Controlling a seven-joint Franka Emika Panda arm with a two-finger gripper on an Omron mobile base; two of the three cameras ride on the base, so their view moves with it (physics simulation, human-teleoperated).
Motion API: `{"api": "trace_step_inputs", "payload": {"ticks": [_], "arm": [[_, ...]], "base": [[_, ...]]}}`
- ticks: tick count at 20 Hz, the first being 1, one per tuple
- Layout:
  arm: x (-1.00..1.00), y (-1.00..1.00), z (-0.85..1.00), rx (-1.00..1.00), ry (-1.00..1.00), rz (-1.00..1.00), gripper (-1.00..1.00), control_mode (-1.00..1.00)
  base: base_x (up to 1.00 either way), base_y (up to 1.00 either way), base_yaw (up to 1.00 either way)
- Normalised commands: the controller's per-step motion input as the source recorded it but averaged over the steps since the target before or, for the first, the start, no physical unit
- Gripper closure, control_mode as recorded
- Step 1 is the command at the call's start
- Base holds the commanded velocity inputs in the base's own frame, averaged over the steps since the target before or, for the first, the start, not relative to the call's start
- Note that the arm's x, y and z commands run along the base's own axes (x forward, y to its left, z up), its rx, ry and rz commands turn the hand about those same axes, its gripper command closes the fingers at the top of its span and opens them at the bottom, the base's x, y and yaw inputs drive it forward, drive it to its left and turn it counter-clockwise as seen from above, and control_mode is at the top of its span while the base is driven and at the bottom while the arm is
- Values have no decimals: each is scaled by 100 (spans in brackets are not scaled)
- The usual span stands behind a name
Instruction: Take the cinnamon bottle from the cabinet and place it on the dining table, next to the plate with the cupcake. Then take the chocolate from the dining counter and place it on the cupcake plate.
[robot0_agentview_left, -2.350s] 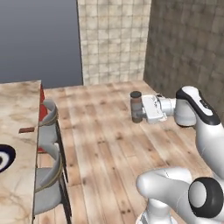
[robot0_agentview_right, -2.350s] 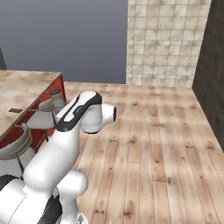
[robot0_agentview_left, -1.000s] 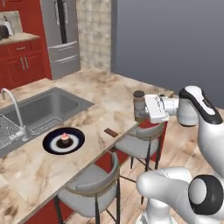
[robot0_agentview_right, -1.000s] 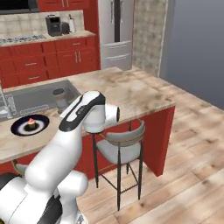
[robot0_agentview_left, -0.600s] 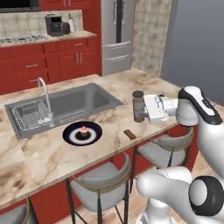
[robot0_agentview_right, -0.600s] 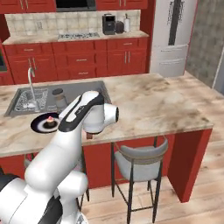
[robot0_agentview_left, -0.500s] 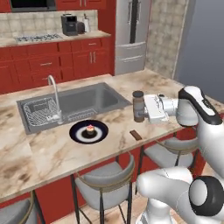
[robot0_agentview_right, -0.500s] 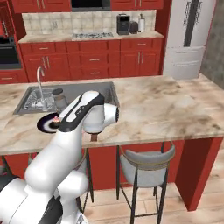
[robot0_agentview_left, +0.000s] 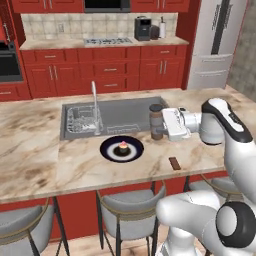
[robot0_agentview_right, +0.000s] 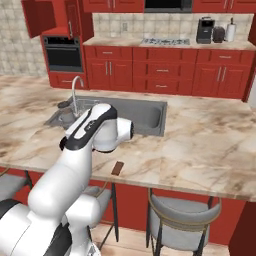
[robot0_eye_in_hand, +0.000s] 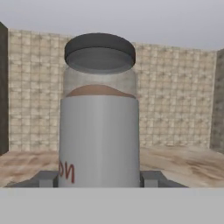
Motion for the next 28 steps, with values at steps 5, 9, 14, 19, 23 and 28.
{"api": "trace_step_inputs", "payload": {"ticks": [5, 9, 14, 19, 23, 28], "arm": [[0, 0, 0, 0, 0, 0, 100, 100], [0, 0, 0, 0, 0, 0, 100, 100], [0, 0, 0, 0, 0, 0, 100, 100], [0, 0, 0, 0, 0, 0, 100, 100], [57, -28, -24, 0, 17, 2, 100, -100], [60, -39, -31, 0, 11, 12, 100, -100]], "base": [[47, -12, 32], [0, 0, 0], [0, 0, 0], [18, -8, 1], [0, 0, 0], [0, 0, 0]]}}
